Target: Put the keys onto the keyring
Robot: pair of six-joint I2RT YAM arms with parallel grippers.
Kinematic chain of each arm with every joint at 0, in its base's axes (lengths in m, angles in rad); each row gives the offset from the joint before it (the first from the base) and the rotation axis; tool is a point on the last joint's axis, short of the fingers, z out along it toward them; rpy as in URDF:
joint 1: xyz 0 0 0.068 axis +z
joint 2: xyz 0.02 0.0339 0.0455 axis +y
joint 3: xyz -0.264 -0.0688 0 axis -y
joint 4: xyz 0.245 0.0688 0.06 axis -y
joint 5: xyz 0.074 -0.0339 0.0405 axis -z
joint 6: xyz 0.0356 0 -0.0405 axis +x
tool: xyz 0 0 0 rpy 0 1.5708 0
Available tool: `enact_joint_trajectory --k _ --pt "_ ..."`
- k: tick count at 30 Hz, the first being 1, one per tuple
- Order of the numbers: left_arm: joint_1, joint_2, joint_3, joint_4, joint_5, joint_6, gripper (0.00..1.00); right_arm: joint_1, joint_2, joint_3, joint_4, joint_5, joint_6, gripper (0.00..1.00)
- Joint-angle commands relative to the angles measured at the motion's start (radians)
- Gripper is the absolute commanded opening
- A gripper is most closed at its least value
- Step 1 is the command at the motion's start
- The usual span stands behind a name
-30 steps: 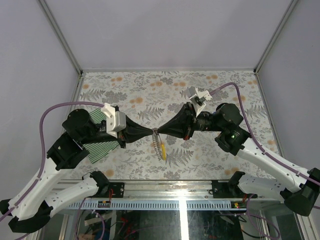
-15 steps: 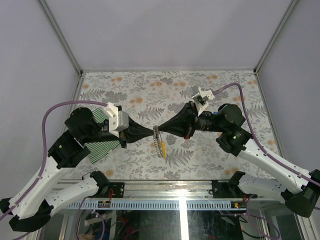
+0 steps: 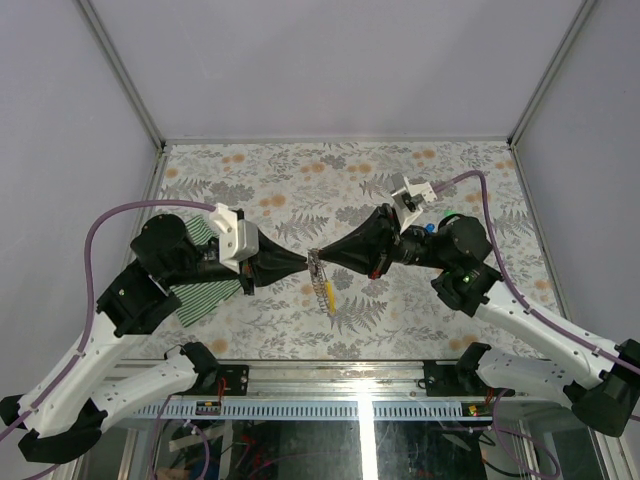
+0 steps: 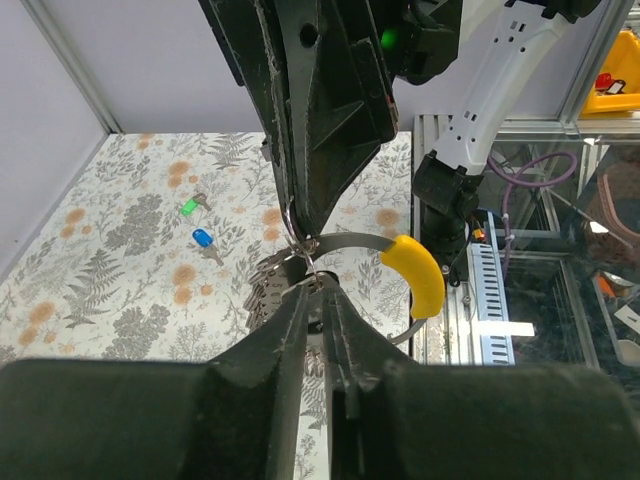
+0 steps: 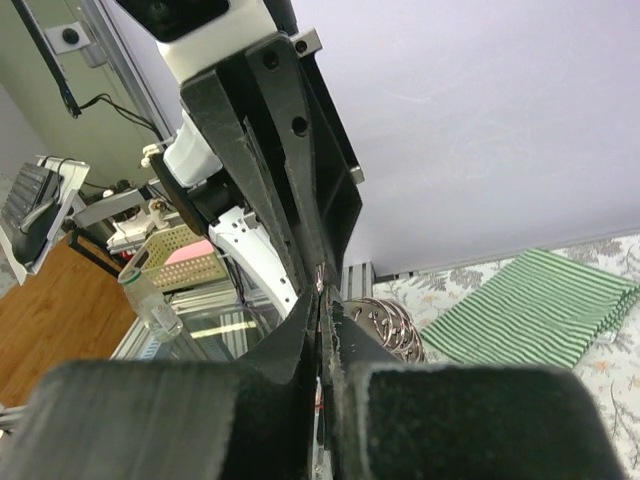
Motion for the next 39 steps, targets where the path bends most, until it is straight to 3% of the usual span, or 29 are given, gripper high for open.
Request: enact_joint_trajectory --k 1,5,20,29,35,39 --pt "0.002 -0.014 0.025 0.049 -0.025 -0.023 0.18 -0.002 -0.036 0.000 0.197 0.012 0.018 0.00" --pt "0.001 -0.025 0.018 0.112 -0.043 -0.064 0.27 -0.003 -0.044 0.008 0.180 -0.001 -0.025 0.00" --pt "0.001 -0.056 -0.144 0.519 -0.141 -0.354 0.42 -0.002 -0.058 0.042 0.090 0.033 -0.125 0.00" --pt "0.001 -0.028 -0.173 0.598 -0.108 -0.405 0.42 -0.002 -0.061 0.053 0.105 0.058 -0.151 0.00" --pt "0.002 -0.006 -0.172 0.600 -0.081 -0.412 0.30 -0.002 -0.058 0.057 0.118 0.062 -0.151 0.00" --pt "0.002 -0.001 -0.177 0.601 -0.076 -0.415 0.29 -0.002 -0.063 0.056 0.122 0.071 -0.152 0.00"
